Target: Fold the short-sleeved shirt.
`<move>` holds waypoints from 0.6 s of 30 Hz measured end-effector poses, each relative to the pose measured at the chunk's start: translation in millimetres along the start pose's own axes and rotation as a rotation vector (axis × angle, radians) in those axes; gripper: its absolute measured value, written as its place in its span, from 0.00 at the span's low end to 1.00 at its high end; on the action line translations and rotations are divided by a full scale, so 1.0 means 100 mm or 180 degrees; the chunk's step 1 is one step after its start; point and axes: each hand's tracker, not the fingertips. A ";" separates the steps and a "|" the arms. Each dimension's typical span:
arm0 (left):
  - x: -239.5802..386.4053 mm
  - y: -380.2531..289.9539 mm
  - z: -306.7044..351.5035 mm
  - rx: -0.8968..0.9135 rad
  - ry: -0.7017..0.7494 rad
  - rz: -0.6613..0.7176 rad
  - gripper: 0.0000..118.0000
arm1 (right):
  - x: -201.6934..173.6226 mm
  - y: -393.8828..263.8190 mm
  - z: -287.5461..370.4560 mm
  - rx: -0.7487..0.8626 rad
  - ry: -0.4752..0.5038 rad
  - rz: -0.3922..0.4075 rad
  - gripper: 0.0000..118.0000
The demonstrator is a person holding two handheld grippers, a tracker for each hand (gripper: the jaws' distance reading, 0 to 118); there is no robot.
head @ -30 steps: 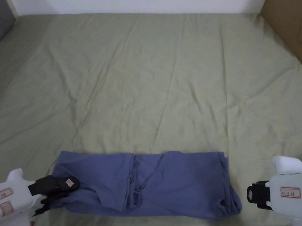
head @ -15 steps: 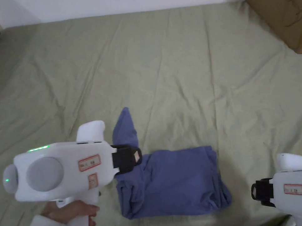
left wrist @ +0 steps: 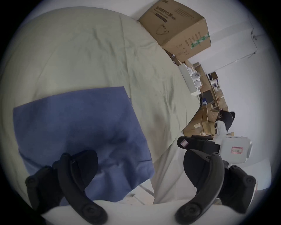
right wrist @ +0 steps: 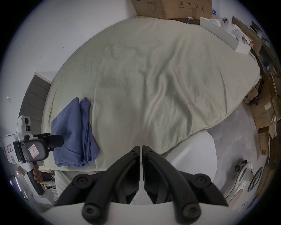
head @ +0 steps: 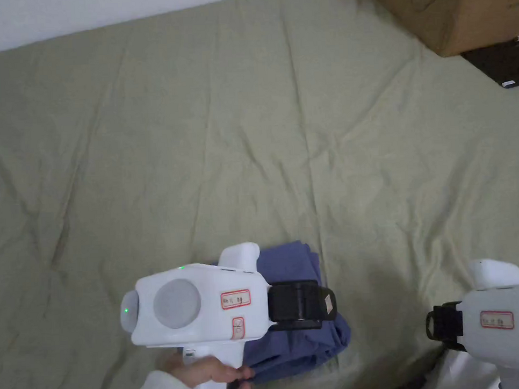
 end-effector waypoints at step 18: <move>-0.12 -0.17 -0.05 0.0156 0.0064 0.0259 0.07 | -0.19 0.01 -0.04 -0.0007 0.0056 0.0165 0.03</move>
